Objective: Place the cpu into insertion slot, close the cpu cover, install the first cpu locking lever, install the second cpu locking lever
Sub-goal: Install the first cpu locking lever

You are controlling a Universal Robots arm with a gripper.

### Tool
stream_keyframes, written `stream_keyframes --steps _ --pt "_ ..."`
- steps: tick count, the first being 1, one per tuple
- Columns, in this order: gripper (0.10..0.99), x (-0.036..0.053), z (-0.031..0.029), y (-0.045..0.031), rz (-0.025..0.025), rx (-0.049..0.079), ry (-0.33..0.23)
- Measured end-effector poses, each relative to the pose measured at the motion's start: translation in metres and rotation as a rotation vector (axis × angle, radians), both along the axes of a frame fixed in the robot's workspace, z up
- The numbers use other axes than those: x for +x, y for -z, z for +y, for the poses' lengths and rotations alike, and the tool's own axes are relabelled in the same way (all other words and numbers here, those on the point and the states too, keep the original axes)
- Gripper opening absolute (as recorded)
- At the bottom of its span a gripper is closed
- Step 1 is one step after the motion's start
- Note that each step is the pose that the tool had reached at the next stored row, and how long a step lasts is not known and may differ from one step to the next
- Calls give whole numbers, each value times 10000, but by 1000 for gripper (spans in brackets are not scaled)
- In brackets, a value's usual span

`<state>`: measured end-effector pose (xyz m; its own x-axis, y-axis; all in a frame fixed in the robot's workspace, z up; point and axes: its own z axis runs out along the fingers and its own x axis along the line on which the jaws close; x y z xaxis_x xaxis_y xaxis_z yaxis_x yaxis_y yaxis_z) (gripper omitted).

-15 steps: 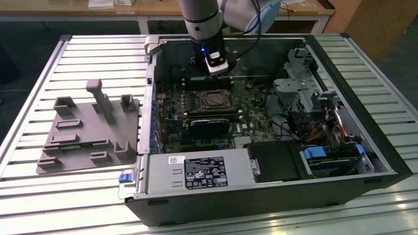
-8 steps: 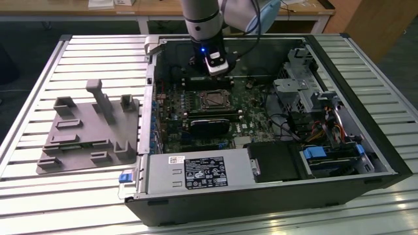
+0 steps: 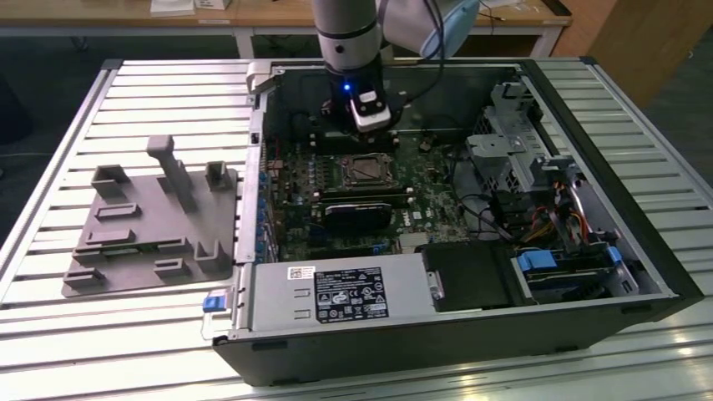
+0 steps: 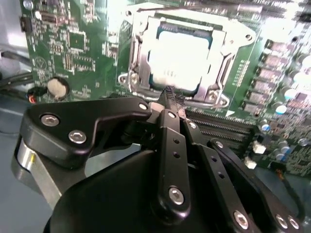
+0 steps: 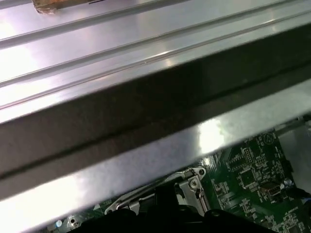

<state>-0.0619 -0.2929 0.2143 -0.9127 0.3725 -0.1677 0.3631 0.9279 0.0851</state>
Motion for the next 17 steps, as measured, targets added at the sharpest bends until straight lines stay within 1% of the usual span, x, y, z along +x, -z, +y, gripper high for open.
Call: stream_keyframes --steps 4,8,11,17 --pt "102 0 -45 0 14 -183 9" --pt "102 0 -102 0 14 -297 20" --pt "102 0 -131 1 21 -416 26" --pt "102 2 -205 0 65 -532 44"
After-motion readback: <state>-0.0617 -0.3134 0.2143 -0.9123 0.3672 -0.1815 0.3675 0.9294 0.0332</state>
